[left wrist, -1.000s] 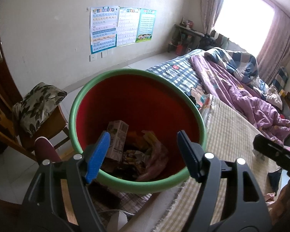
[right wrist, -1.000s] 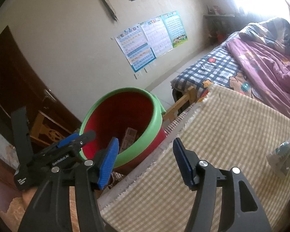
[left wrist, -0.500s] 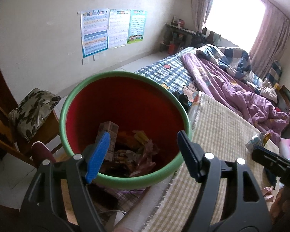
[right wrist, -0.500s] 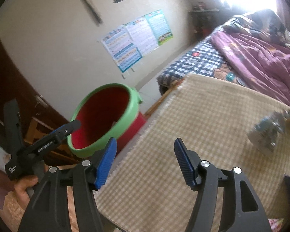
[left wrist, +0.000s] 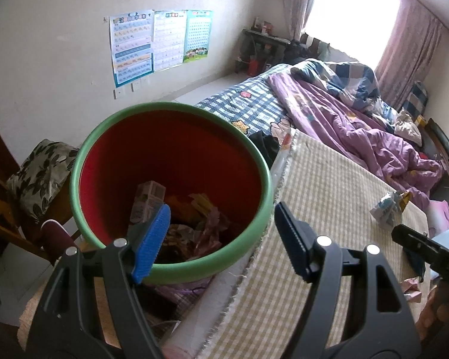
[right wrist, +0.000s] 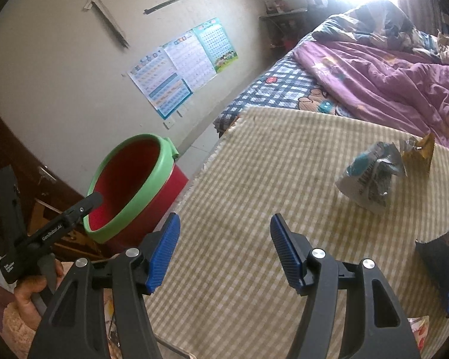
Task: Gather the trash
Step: 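Move both open tools back over the remaining trash on the mat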
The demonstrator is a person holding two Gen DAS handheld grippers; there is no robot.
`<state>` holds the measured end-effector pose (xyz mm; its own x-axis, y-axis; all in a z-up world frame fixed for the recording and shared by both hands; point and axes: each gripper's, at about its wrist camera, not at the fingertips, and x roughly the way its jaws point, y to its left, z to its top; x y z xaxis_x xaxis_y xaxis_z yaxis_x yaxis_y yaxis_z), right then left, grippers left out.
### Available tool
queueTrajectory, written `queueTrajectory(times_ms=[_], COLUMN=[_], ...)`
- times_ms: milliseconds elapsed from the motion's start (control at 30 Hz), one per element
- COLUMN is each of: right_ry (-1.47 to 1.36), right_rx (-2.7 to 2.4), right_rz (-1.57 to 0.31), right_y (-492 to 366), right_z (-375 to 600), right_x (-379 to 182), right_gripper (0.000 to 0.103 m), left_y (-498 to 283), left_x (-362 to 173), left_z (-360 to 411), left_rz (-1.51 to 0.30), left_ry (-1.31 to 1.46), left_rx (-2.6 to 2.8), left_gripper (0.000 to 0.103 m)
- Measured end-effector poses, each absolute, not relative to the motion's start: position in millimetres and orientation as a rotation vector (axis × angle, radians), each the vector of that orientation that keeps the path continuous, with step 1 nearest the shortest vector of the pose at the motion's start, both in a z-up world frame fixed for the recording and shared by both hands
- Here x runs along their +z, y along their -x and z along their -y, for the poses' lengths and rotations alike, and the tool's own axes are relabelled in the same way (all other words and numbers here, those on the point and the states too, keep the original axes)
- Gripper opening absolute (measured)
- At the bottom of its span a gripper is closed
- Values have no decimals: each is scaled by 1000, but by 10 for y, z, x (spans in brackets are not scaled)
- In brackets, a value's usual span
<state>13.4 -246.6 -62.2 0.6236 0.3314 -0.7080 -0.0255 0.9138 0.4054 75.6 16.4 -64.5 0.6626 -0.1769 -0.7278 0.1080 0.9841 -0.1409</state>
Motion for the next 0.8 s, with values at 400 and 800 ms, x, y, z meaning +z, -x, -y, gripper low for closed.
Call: queueTrajectory(times_ms=[400, 800], right_ry=[-333, -309], right_rx=[126, -101], right_rz=[-859, -879], right_y=[-7, 439], right_z=[2744, 3497], right_x=[-550, -581], right_gripper=[61, 67], left_y=[-693, 64], left_x=[-693, -889], left_z=[40, 1308], left_rz=[-860, -934], left_ry=[71, -164], left_rx=[-227, -888], left_gripper=[69, 76])
